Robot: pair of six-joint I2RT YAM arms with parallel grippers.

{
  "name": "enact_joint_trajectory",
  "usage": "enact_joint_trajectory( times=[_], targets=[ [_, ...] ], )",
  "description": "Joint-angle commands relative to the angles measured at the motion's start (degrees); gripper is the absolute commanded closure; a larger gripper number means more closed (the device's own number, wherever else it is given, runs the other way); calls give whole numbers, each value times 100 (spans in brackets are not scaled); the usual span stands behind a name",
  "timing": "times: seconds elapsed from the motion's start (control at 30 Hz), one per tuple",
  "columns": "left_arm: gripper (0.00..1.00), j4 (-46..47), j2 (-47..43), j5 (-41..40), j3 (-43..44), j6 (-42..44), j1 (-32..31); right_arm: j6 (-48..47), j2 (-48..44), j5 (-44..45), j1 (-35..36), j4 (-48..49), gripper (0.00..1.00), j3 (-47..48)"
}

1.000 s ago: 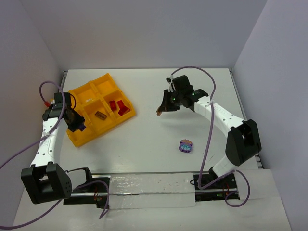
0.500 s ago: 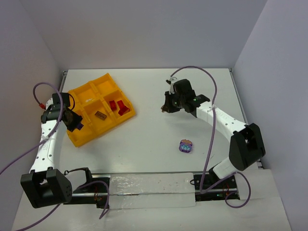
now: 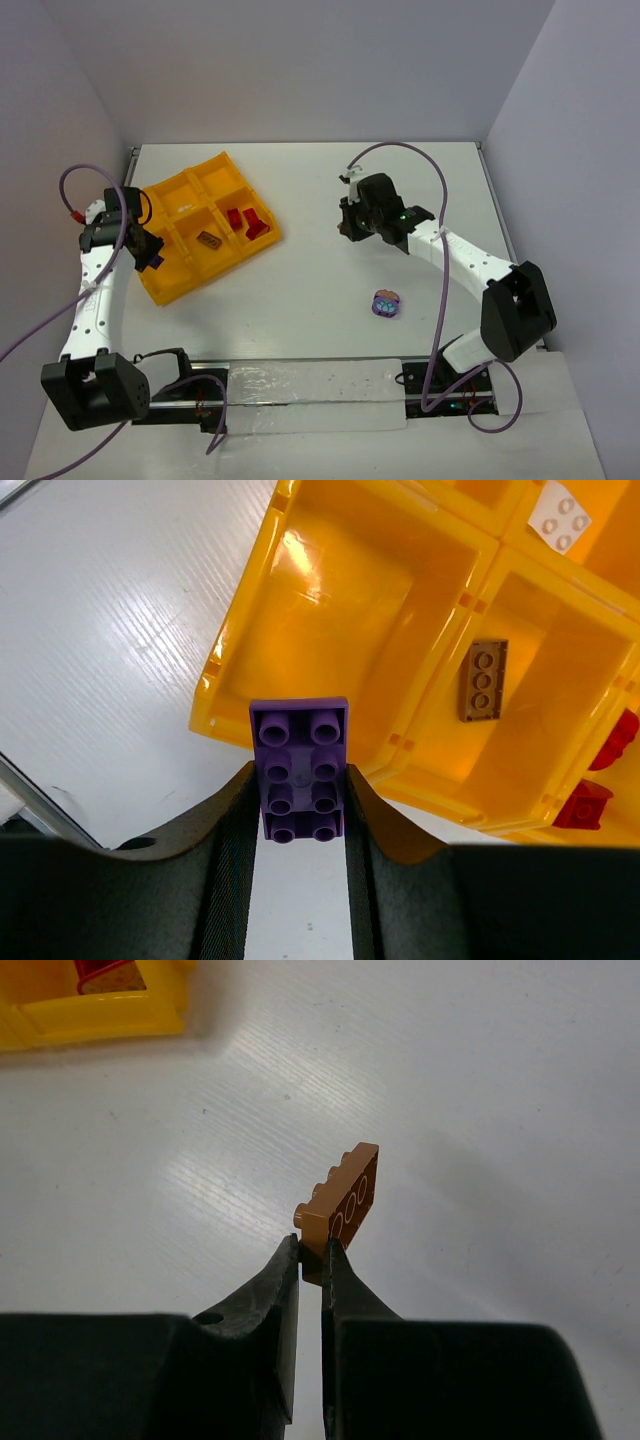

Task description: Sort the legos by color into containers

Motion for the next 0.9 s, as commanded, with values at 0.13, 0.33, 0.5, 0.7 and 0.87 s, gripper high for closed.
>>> enact_joint_trajectory(
  times=[0.13,0.33,0.5,0.7,0.87],
  targets=[
    [100,0,689,-221,469,204,136,-153,-82,259,96,197,100,241],
    [98,393,886,77,269,15,159,-219,-202,152,109,30,100,444],
    [87,741,820,256,-47,-38,152,-247,-239,-146,116,-137,100,573],
    [87,1001,939,355,-225,23,153,-226,-381,-274,118,-195,100,509],
    [87,1119,966,411,-281,29,159,-235,-574,-223,118,-219,100,351]
  ],
)
